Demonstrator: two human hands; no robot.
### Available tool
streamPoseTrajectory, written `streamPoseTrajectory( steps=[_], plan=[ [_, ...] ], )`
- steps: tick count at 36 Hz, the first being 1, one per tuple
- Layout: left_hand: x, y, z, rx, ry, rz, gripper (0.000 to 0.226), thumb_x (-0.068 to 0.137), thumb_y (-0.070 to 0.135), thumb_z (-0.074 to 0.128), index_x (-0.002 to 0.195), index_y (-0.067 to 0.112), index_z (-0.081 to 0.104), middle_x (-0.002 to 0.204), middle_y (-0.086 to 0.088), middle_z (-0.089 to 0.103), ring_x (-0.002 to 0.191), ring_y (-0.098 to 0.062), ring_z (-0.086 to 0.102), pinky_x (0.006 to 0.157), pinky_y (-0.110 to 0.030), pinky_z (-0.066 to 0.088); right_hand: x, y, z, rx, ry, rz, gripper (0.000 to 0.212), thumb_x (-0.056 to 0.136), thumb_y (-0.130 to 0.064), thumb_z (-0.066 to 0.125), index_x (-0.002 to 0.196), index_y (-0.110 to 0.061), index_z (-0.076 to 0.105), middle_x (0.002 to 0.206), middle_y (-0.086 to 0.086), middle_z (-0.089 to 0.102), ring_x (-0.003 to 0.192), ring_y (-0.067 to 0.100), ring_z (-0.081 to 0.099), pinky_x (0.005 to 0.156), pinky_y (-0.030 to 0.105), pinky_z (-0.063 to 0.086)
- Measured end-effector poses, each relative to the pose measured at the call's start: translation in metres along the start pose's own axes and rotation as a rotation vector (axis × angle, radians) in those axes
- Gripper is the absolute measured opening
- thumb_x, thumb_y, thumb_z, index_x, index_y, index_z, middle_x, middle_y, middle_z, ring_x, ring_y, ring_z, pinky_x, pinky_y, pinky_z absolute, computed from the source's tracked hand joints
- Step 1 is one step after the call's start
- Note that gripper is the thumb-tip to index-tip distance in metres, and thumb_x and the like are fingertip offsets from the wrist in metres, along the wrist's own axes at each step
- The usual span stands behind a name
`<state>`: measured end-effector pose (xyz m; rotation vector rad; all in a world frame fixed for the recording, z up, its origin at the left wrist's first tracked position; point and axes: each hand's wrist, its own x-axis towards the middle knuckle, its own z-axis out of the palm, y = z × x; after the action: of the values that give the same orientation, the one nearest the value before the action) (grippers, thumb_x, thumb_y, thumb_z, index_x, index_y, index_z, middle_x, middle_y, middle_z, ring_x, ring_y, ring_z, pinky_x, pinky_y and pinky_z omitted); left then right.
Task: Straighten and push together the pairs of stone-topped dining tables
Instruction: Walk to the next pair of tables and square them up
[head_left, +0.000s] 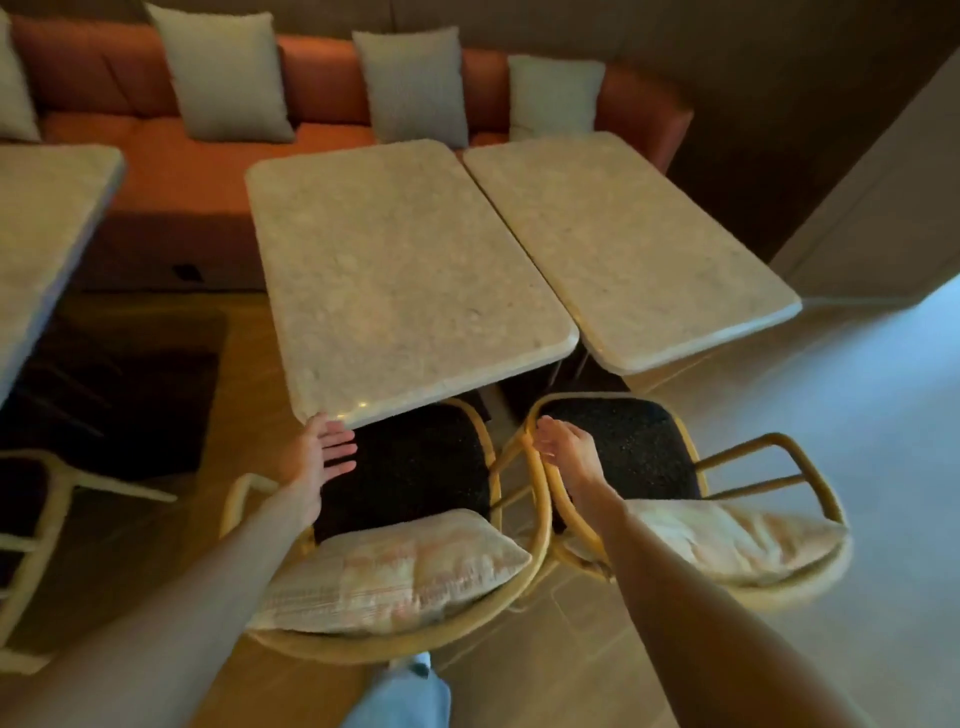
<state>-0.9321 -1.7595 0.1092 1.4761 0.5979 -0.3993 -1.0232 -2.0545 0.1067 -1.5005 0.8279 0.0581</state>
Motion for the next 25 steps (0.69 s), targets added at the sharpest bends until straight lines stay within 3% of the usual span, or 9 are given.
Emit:
streamPoseTrajectory(
  steps=[4,7,9,16,19,22,23,25],
  plan=[
    [0.014,0.006,-0.014,-0.088,0.071,0.001,0.037,0.103,0.034,0.047,0.114,0.002,0.062,0.118,-0.020,0.067,0.099,-0.030,0.065,0.074,-0.036,0.055,0.022,-0.015,0.041,-0.109,-0.122,-0.006,0.029,0.089,-0.042,0.057,0.097,-0.018,0.070,0.109,0.013,0.071,0.105,0.028,0.066,0.098,0.044,0.048],
    [0.031,0.006,-0.007,-0.147,0.080,-0.043,0.032,0.103,0.031,0.048,0.113,0.003,0.061,0.117,-0.020,0.068,0.099,-0.030,0.067,0.075,-0.038,0.056,0.044,-0.018,0.066,-0.170,-0.189,0.018,0.040,0.095,-0.041,0.056,0.122,-0.013,0.064,0.111,0.005,0.069,0.104,0.020,0.066,0.098,0.039,0.052],
    [0.045,0.002,0.002,-0.210,0.065,-0.095,0.030,0.103,0.029,0.048,0.112,0.003,0.059,0.119,-0.021,0.067,0.104,-0.032,0.066,0.080,-0.041,0.057,0.058,-0.018,0.076,-0.209,-0.220,0.031,0.039,0.098,-0.038,0.055,0.128,-0.013,0.061,0.107,0.000,0.068,0.101,0.014,0.065,0.095,0.035,0.052],
    [0.066,-0.016,0.036,-0.426,0.039,-0.285,0.040,0.103,0.028,0.050,0.130,-0.001,0.053,0.125,-0.022,0.062,0.110,-0.036,0.064,0.088,-0.049,0.055,0.090,-0.031,0.063,-0.406,-0.178,0.129,0.025,0.097,-0.035,0.056,0.107,-0.015,0.067,0.100,0.006,0.070,0.094,0.022,0.065,0.087,0.040,0.054],
    [0.074,-0.020,0.043,-0.505,0.070,-0.338,0.047,0.102,0.028,0.053,0.139,0.000,0.046,0.129,-0.024,0.060,0.115,-0.039,0.062,0.096,-0.053,0.052,0.109,-0.039,0.054,-0.378,-0.142,0.210,0.028,0.097,-0.031,0.059,0.116,-0.011,0.065,0.099,0.010,0.065,0.089,0.021,0.062,0.081,0.034,0.050],
    [0.085,-0.022,0.053,-0.565,0.109,-0.382,0.055,0.102,0.028,0.054,0.147,0.000,0.037,0.137,-0.025,0.054,0.120,-0.041,0.059,0.101,-0.054,0.049,0.128,-0.043,0.046,-0.331,-0.164,0.232,0.018,0.100,-0.020,0.056,0.111,-0.008,0.063,0.086,0.006,0.061,0.077,0.016,0.058,0.074,0.028,0.050],
    [0.088,-0.022,0.058,-0.572,0.125,-0.391,0.057,0.102,0.028,0.054,0.149,0.001,0.035,0.139,-0.025,0.052,0.121,-0.041,0.058,0.102,-0.054,0.049,0.134,-0.044,0.044,-0.303,-0.173,0.258,0.013,0.100,-0.019,0.056,0.108,-0.010,0.063,0.084,0.006,0.060,0.075,0.015,0.058,0.074,0.027,0.051],
    [0.091,-0.023,0.072,-0.560,0.161,-0.396,0.059,0.102,0.027,0.055,0.151,0.004,0.032,0.142,-0.024,0.049,0.122,-0.040,0.058,0.103,-0.054,0.049,0.148,-0.044,0.039,-0.266,-0.170,0.305,0.010,0.099,-0.022,0.058,0.102,-0.014,0.063,0.088,0.009,0.061,0.082,0.020,0.060,0.089,0.035,0.054]
  ],
)
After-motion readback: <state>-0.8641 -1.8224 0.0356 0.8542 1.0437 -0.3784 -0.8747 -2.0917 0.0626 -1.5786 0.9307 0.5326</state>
